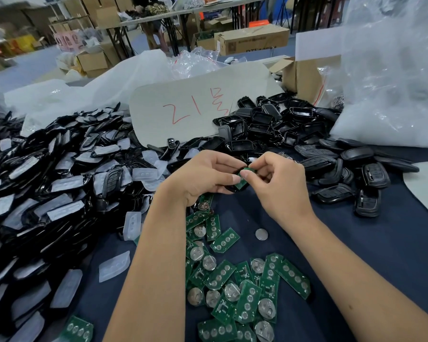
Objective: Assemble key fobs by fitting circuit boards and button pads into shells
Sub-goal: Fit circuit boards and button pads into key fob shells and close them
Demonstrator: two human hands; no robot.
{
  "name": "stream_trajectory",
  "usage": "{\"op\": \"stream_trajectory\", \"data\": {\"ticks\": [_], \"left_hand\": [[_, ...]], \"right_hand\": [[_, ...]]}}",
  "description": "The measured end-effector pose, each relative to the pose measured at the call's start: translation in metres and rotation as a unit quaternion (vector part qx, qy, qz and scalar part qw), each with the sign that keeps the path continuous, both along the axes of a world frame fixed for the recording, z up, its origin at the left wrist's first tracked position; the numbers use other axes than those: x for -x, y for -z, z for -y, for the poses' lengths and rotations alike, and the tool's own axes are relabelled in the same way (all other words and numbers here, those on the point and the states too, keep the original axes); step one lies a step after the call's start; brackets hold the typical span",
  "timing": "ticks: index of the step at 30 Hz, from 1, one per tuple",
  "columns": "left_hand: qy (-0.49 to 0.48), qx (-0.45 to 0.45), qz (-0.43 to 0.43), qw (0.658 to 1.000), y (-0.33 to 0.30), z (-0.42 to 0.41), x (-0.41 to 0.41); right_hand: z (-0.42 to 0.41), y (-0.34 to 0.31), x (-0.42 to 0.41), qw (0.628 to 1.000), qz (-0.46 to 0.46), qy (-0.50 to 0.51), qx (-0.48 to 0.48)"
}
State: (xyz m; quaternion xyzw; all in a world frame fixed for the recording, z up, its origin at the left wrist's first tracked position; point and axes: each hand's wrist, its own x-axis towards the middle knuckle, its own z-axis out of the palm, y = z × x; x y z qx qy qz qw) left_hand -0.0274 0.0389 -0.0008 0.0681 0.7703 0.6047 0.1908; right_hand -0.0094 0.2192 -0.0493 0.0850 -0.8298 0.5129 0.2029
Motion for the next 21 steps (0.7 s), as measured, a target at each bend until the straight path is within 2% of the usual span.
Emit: {"op": "stream_trajectory", "data": {"ticks": [6,12,16,21], "left_hand": [[-0.012,0.013,-0.033,0.999,0.002,-0.003,0.001],[-0.008,-0.006,-0.061,0.998,0.001,0.0,-0.001],[0.003,-0.022,-0.057,0.998,0.001,0.001,0.0],[-0.039,-0.018,-0.022,0.999,0.003,-0.003,0.0]], "right_hand": [[-0.002,-0.001,-0.001,1.0,0.014,0.021,-0.005],[-0.006,-0.006,-0.003,0.998,0.055,0.015,0.03],[-0.008,-0.007,-0.001,0.988,0.107,-0.05,0.102],[-0.01,-0.004,0.002,0.969,0.125,-0.042,0.21]]}}
